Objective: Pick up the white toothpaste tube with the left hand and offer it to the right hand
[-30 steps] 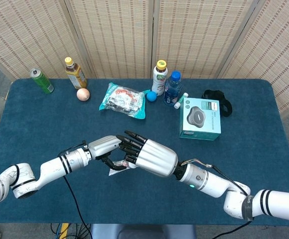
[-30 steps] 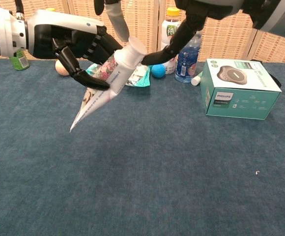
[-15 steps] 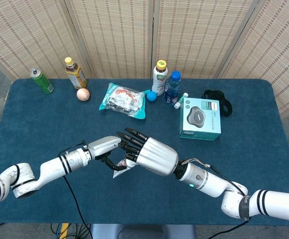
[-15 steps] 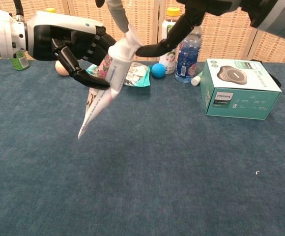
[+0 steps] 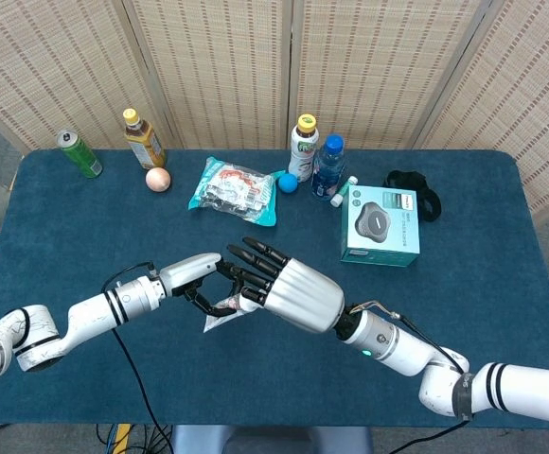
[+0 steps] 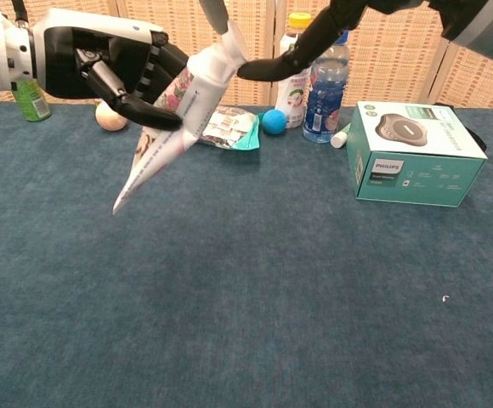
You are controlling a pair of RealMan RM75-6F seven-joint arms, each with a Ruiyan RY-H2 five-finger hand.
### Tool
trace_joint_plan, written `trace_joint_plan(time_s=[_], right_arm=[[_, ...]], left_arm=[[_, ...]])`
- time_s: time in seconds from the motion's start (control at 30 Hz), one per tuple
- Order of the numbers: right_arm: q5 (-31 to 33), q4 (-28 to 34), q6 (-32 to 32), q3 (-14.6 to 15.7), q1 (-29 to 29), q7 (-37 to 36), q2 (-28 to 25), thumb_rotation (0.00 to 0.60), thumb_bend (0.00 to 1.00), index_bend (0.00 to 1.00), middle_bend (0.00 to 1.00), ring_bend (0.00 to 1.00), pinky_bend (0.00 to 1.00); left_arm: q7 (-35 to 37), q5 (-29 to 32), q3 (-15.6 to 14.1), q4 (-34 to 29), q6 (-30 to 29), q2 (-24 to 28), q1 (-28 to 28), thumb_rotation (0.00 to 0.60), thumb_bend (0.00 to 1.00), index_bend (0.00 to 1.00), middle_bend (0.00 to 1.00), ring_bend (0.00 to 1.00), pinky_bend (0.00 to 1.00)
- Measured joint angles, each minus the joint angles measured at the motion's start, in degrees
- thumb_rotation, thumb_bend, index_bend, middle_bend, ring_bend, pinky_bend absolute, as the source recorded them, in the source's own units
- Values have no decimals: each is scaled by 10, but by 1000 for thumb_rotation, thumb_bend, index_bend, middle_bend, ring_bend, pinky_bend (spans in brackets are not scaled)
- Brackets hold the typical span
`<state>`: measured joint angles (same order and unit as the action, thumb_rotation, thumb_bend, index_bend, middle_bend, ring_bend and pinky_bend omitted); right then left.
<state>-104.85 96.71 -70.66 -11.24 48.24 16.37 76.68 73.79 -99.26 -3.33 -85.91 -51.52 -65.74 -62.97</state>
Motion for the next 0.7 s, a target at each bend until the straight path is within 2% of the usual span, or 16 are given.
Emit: trace_joint_plan(time_s=[0.27, 0.7], right_arm=[[0, -16, -24, -8, -4, 10, 17, 600, 226, 689, 344, 16, 147], [-1, -34, -52, -19, -9, 22, 36, 600, 226, 696, 353, 16, 147]], left_arm=[[72, -11, -13, 24, -22, 3, 2, 600, 360, 642, 626, 364, 281], [146, -17, -23, 55, -50, 1, 3, 600, 361, 649, 626, 364, 282]])
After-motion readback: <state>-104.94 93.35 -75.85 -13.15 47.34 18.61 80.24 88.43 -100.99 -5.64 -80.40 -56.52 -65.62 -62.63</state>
